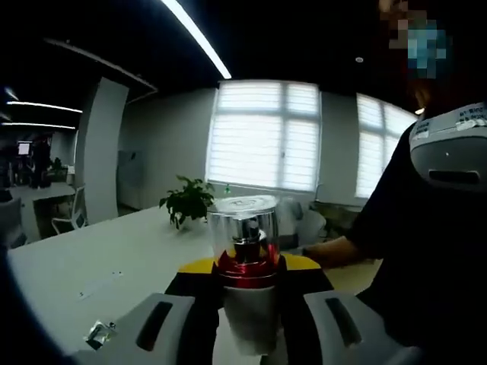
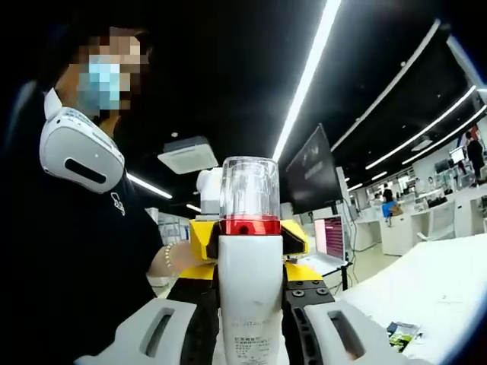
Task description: Arrange the skincare products in the storage area until every visible bottle or jar stands upright without overlapping.
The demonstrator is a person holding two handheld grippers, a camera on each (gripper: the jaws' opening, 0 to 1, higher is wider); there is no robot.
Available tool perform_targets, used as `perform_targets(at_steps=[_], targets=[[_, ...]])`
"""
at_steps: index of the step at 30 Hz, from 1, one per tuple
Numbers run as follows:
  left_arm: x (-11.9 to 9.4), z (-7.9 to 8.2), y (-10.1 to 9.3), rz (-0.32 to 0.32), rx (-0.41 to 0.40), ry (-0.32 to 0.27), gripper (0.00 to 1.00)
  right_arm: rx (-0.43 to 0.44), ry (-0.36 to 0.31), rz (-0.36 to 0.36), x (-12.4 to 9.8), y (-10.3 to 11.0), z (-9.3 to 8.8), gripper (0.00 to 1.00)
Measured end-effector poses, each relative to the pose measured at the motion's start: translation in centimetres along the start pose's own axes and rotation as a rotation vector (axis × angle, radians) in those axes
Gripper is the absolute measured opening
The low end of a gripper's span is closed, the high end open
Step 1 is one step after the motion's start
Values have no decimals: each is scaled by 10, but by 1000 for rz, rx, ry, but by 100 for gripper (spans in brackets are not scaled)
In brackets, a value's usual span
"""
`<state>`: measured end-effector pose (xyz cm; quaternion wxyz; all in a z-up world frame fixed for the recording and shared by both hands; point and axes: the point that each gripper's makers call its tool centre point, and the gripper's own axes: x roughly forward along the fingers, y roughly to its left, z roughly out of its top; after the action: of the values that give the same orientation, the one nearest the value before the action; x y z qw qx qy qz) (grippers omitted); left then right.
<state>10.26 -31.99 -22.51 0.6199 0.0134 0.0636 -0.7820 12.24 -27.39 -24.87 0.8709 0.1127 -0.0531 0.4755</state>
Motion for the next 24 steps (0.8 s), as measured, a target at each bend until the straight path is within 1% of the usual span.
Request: perform_targets(at_steps=[2,3,4,6,7,8,9,10,11,12,15,16,17,18,19,20,21,22,23,24], targets=[[1,0,3,36,0,-3,26,-26,32,-30,1,-2,-2,24],[1,-1,7,66,6,2,26,-41,65,-69,2,-8,-4,24],[1,-3,13,105,16,16,26,-61,81,-93,3,-11,-4,25],[0,-3,24,179,31,23,26,-125,105,-186,3,-22,-3,26],[-1,-4,29,209,33,28,25,-140,118,-229,3,-26,-3,26],[-1,-4,34,237,21,25,25,-155,120,-289,3,-31,-2,27],[-3,-3,43,285,-3,14,25,-145,117,-337,3,-35,-1,27],[-4,-3,48,315,-19,6,25,-138,111,-405,1,-42,0,26],[-5,-2,53,344,-30,-5,25,-149,99,-453,0,-45,3,26],[-6,0,58,380,-59,-25,25,-156,89,-496,0,-47,4,25],[-4,4,64,441,-97,-68,25,-152,60,-635,-2,-53,9,24],[-3,5,66,469,-91,-75,26,-161,41,-695,-4,-56,13,23],[-1,6,67,485,-95,-79,26,-157,37,-733,-5,-58,13,23],[0,6,67,501,-94,-79,26,-163,35,-754,-5,-58,14,25],[2,6,67,528,-66,-72,26,-184,42,-790,-6,-59,13,26],[4,7,67,544,-42,-62,26,-220,66,-822,-8,-61,12,25],[6,6,65,551,-28,-48,26,-262,102,-875,-14,-63,10,24],[8,5,64,568,18,-22,26,-253,110,-876,-11,-62,7,24],[8,4,64,579,43,-9,26,-279,116,-883,-11,-63,8,23],[9,4,62,588,48,-9,26,-289,122,-874,-11,-63,8,22]])
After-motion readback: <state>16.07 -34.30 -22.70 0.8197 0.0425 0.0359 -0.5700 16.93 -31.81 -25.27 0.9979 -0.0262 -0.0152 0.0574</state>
